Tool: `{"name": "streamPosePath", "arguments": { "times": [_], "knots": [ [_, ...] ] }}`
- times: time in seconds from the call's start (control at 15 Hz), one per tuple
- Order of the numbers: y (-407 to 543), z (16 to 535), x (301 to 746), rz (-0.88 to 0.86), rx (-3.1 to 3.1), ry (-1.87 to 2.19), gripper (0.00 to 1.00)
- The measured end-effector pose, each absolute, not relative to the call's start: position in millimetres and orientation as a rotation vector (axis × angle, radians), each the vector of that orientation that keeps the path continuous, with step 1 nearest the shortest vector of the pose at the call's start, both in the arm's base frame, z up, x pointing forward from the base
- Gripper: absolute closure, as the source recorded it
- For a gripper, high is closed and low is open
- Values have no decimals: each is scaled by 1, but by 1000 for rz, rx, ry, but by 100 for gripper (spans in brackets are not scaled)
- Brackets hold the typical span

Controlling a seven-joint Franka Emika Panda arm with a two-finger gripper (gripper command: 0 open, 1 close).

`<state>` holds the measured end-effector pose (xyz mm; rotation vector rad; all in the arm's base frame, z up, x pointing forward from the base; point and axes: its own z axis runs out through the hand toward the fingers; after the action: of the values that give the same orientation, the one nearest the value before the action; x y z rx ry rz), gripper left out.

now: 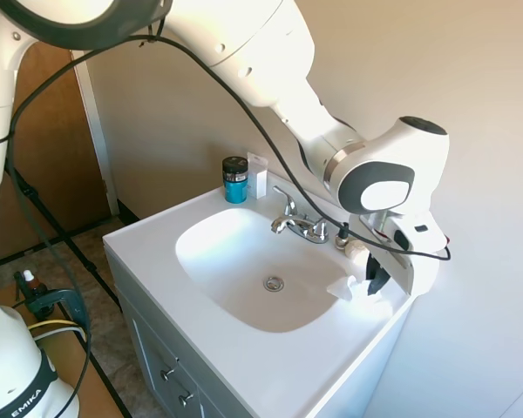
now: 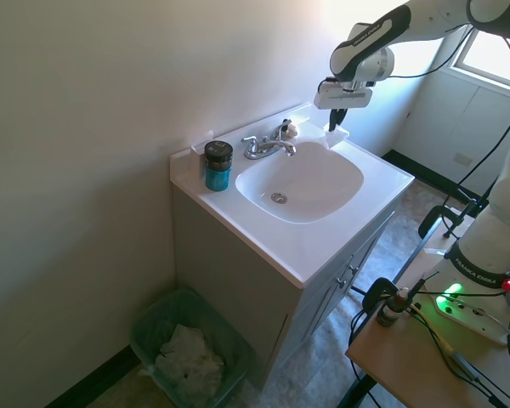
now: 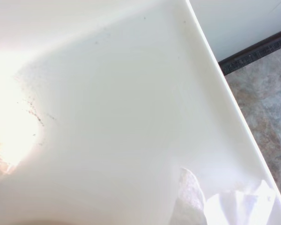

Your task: Throw the tissue in the trash bin

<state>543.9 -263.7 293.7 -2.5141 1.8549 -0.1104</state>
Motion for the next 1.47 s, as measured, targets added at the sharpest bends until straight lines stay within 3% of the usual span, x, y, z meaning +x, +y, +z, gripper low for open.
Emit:
{"name": "streamPosePath", "arguments": {
  "times": [0.4, 0.73, 1.47],
  "knots": [
    [-209, 387, 492, -275, -2564, 1684, 100],
    [-89, 436, 450, -411, -2665, 1506, 100],
    [154, 438, 402, -569, -2887, 1159, 100]
  ]
}}
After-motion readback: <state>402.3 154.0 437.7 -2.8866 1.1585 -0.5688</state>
